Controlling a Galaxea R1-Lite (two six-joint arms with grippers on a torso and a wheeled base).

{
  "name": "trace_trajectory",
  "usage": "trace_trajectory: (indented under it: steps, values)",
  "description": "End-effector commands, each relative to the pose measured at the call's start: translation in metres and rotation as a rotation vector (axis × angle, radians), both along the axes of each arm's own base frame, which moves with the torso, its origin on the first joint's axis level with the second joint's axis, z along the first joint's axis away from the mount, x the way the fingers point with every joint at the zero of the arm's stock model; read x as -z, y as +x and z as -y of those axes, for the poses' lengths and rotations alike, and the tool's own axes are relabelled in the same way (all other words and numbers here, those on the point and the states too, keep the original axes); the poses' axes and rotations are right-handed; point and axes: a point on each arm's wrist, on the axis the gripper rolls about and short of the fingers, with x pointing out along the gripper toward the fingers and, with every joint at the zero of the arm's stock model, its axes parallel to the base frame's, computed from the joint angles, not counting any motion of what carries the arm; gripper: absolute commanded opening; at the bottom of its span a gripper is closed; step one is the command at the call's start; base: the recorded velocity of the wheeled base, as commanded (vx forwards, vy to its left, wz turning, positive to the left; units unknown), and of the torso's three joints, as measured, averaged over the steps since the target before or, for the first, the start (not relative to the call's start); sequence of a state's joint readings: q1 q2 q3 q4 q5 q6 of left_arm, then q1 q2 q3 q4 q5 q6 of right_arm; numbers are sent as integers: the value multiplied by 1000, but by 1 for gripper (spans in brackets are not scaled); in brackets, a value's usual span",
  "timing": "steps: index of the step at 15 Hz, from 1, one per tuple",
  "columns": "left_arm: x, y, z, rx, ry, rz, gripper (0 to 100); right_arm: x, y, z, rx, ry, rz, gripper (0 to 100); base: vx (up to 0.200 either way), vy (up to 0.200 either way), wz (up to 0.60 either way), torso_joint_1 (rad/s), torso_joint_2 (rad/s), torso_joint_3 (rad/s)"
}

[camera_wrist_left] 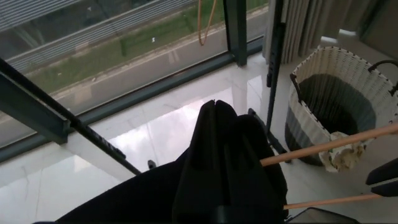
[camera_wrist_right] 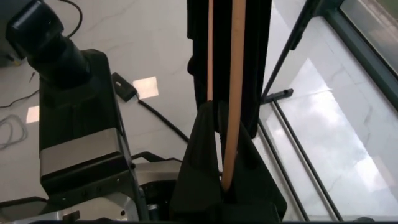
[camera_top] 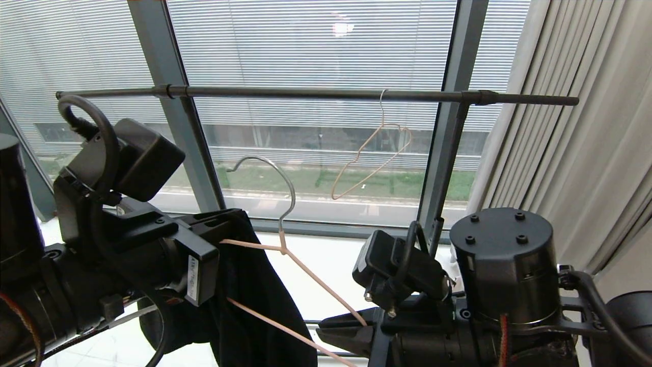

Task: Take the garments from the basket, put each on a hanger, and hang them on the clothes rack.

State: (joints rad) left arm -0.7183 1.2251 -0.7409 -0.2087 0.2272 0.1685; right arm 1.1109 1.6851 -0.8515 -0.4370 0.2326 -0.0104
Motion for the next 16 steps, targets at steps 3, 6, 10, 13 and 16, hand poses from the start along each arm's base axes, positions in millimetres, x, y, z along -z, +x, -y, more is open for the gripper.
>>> trace_trajectory:
  steps: [3, 6, 10, 13, 16]
  values:
    - [1, -6, 8, 55, 3, -4, 0, 10, 3, -12, -10, -27, -13, 0, 0, 0, 0, 0, 0, 0]
    - [0, -10, 11, 79, 1, 1, 0, 11, 4, -12, 5, -23, -41, 0, 0, 0, 0, 0, 0, 0]
    - [-4, -13, 10, 91, -7, 18, 0, 12, 4, -12, 62, -19, -90, 0, 0, 0, 0, 0, 0, 0]
    - [-5, -20, 15, 133, -8, 21, 0, 14, 7, -14, 95, -4, -114, 0, 0, 0, 0, 0, 0, 0]
    - [-4, -21, 15, 136, -5, 21, 0, 13, 9, -16, 175, 22, -126, 0, 0, 0, 0, 0, 0, 0]
